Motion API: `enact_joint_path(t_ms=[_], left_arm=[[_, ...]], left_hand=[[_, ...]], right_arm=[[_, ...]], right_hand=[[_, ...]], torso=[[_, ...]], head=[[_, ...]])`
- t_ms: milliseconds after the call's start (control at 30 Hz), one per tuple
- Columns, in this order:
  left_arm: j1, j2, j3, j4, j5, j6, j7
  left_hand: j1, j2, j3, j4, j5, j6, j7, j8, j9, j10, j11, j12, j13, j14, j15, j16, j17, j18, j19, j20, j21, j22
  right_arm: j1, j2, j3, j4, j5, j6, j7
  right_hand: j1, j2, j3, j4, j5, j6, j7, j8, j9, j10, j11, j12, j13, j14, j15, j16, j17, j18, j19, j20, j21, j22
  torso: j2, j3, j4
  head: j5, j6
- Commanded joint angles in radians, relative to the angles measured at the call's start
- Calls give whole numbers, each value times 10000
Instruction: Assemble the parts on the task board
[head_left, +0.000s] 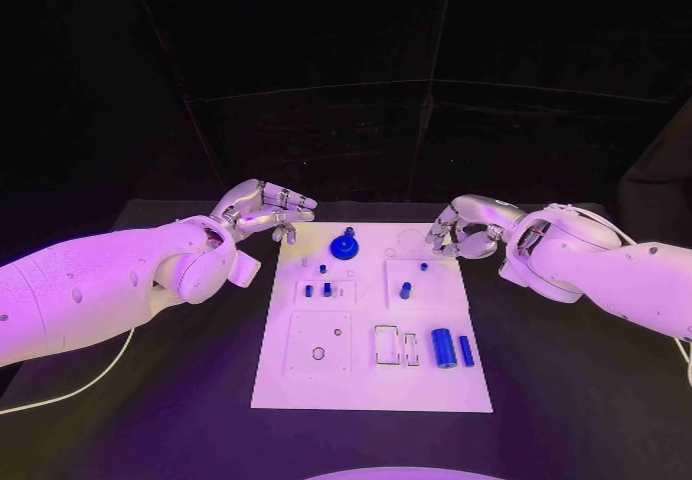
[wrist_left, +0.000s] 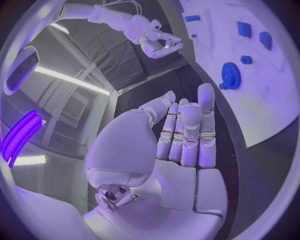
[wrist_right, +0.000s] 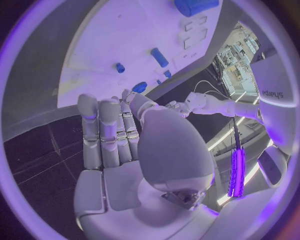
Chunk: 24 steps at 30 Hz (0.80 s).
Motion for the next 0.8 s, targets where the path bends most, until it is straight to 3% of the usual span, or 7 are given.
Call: enact_joint_path(t_ms=[33,300,800], left_arm=[[8,-34,2,134,2357,312,1085],[4,-112,-3,336,2753,489,1295],[3,-191,-6,458,2825,580,1247]], left_hand=[[-38,103,-62,67,53,104,-10,51,14,164,-31,134,37,-116,-2,-69,-119,116,-64,-18,-102,-45],[-27,117,-119,69,54,173,-34,92,22,224,-60,239,53,-191,-23,-176,-320,116,-69,-36,-167,-91],[-59,122,-178,95,55,171,-27,95,15,208,-57,285,48,-285,-24,-297,-532,111,-86,-43,-232,-134]], right_arm=[[-81,-17,10,162,-2074,184,-685],[-262,21,10,334,-2756,94,-936],[-453,439,8,157,-2896,379,-1058]], right_hand=[[-123,-32,139,3,-230,-20,56,-113,-25,-63,66,-185,-99,228,74,183,126,-170,102,7,157,174],[-281,-264,448,-16,-359,-242,161,-314,-45,-312,207,-629,-386,244,170,584,370,-226,231,97,491,555],[-298,-364,776,-96,-393,-423,247,-515,-47,-312,278,-756,-620,243,225,1002,636,-266,313,151,760,864]], torso=[[1,1,-1],[8,-13,6],[5,-4,6]], head=[[-110,25],[-198,30],[-183,-44]])
